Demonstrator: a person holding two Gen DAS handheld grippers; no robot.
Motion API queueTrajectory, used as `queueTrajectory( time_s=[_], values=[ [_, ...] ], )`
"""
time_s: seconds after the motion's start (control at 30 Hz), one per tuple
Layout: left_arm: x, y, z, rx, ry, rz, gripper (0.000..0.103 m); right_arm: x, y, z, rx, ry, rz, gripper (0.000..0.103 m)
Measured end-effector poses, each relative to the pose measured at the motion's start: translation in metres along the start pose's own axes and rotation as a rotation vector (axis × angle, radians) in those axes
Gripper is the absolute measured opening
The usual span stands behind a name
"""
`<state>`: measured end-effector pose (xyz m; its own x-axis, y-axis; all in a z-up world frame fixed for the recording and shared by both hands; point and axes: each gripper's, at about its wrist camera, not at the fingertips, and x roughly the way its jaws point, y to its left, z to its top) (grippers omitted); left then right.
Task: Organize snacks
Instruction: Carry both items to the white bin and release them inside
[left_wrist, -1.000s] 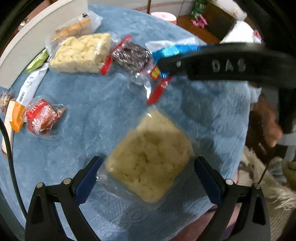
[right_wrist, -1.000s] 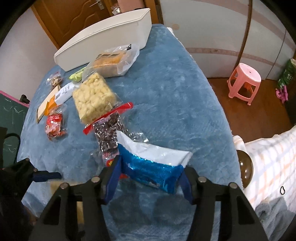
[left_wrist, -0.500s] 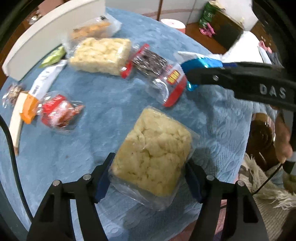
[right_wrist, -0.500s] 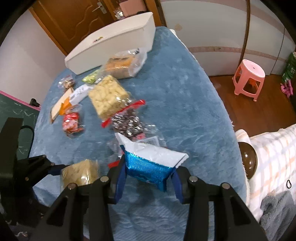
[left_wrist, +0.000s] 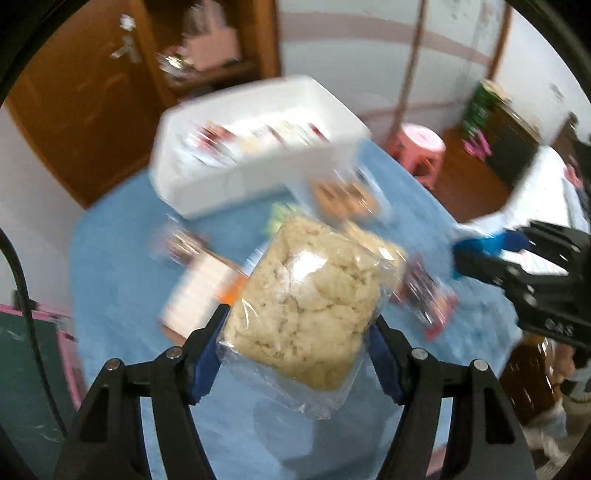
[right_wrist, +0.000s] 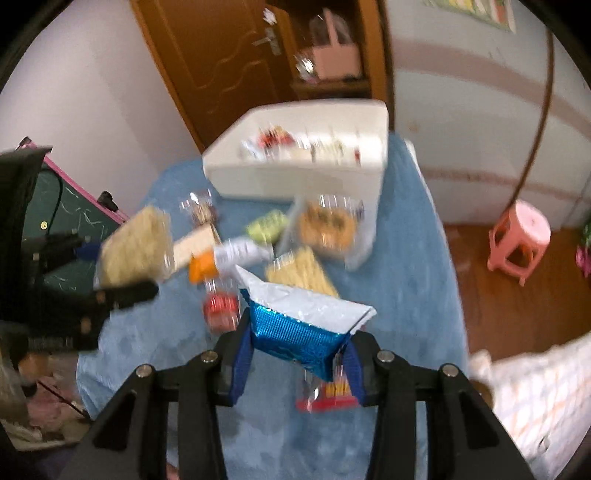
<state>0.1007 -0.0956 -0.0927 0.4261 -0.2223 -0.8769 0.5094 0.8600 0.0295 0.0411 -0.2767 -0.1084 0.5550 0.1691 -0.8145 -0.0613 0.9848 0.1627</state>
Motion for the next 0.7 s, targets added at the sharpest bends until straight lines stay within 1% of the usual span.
queueTrajectory(
  time_s=[0.07,0.17,0.27,0.4,0.47,0.53,0.63,0.7],
  values=[
    [-0.008,0.018,0.024,-0.02,-0.029,0.038,0.069,-0.009,0.008,0.031,-0.037,-0.039,-0.017,0.043],
    [-0.03,0.046,0.066,-0.051,-0.102,0.123,0.069,-0.02,0.014,0.073,-0.067,-0.097,-0.031,0.043],
    [-0.046,0.062,0.096,-0.076,-0.154,0.167,0.069,-0.031,0.018,0.119,-0.067,-0.151,-0.034,0.043],
    [-0.058,0.084,0.139,-0.125,-0.191,0.206,0.069,-0.038,0.017,0.178,-0.037,-0.202,-0.037,0.044],
    [-0.053,0.091,0.163,-0.133,-0.206,0.234,0.069,-0.038,0.015,0.201,-0.029,-0.226,-0.064,0.044],
    [-0.049,0.096,0.179,-0.143,-0.211,0.253,0.069,-0.031,0.009,0.228,0.004,-0.241,-0.082,0.044],
    [-0.033,0.107,0.206,-0.177,-0.215,0.269,0.069,-0.014,0.001,0.253,0.043,-0.234,-0.101,0.045],
    [-0.018,0.112,0.215,-0.201,-0.206,0.265,0.069,0.005,-0.006,0.269,0.062,-0.222,-0.144,0.047]
  ],
)
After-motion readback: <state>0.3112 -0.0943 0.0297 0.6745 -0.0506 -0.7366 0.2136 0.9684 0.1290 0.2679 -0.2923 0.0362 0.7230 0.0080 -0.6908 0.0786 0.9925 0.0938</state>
